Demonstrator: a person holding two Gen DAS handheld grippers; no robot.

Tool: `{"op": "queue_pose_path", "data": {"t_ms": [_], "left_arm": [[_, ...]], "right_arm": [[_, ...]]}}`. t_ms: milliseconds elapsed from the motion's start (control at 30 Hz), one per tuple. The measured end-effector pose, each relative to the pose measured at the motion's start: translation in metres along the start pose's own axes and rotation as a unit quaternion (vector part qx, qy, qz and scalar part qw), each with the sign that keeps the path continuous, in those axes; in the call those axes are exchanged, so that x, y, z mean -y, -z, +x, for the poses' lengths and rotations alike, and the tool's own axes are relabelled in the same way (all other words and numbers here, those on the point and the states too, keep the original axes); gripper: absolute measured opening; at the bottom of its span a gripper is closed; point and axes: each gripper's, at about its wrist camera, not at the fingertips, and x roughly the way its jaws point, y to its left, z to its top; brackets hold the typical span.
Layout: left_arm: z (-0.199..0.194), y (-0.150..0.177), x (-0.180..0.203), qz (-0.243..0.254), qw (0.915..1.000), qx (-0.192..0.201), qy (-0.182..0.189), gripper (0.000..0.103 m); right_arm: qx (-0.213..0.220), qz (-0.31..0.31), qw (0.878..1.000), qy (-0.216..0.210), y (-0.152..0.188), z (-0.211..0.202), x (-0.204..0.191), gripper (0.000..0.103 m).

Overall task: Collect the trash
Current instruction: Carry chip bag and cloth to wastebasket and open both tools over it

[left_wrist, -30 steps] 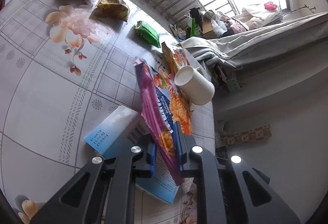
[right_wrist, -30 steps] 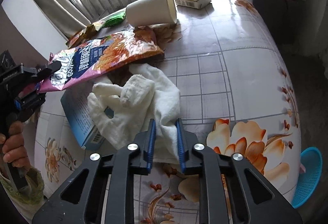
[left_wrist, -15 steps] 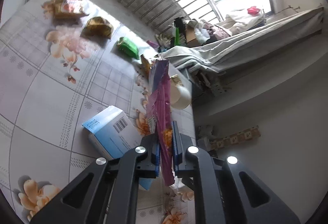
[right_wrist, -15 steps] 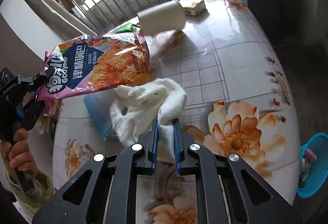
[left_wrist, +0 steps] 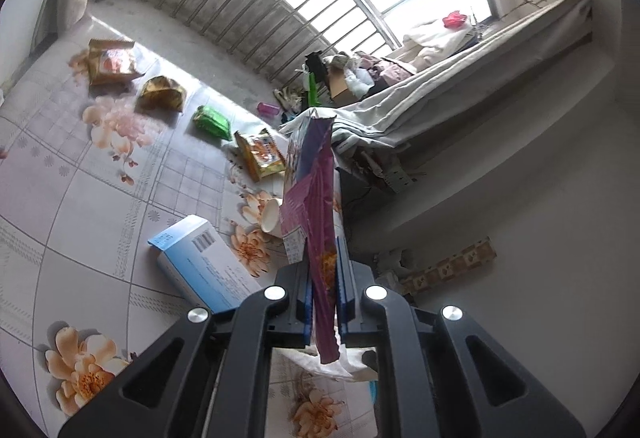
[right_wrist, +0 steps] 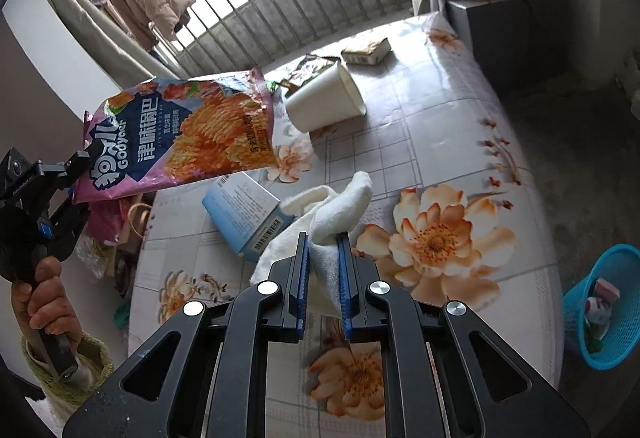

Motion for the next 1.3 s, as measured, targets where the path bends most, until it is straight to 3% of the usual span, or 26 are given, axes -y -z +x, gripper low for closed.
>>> {"op": "queue_pose_path", "data": {"t_ms": [300, 600, 800, 900, 1300], "left_arm": [[-0.009, 0.018, 0.05, 0.051, 0.9984, -0.004, 0.026, 0.008], [0.038, 0.073, 0.128, 0.128, 0.9867, -0.069, 0.073, 0.008], [0.102, 0.128, 0.177, 0.187, 0.968, -0.145, 0.085, 0.008], [0.137, 0.16, 0.201, 0.219, 0.9545, -0.183, 0.086, 0.008], [0.286, 0.3, 0.27, 0.323, 0.8902, -0.318, 0.048, 0.009]], "right_arm": [[0.053, 0.039, 0.998, -0.008, 0.022, -0.053, 0.028, 0.012], [0.111, 0.099, 0.988, 0.027, 0.069, -0.119, 0.087, 0.012], [0.155, 0.182, 0.968, 0.073, 0.103, -0.165, 0.152, 0.012], [0.167, 0.224, 0.956, 0.091, 0.118, -0.177, 0.184, 0.012], [0.168, 0.366, 0.903, 0.148, 0.169, -0.18, 0.308, 0.012]]}}
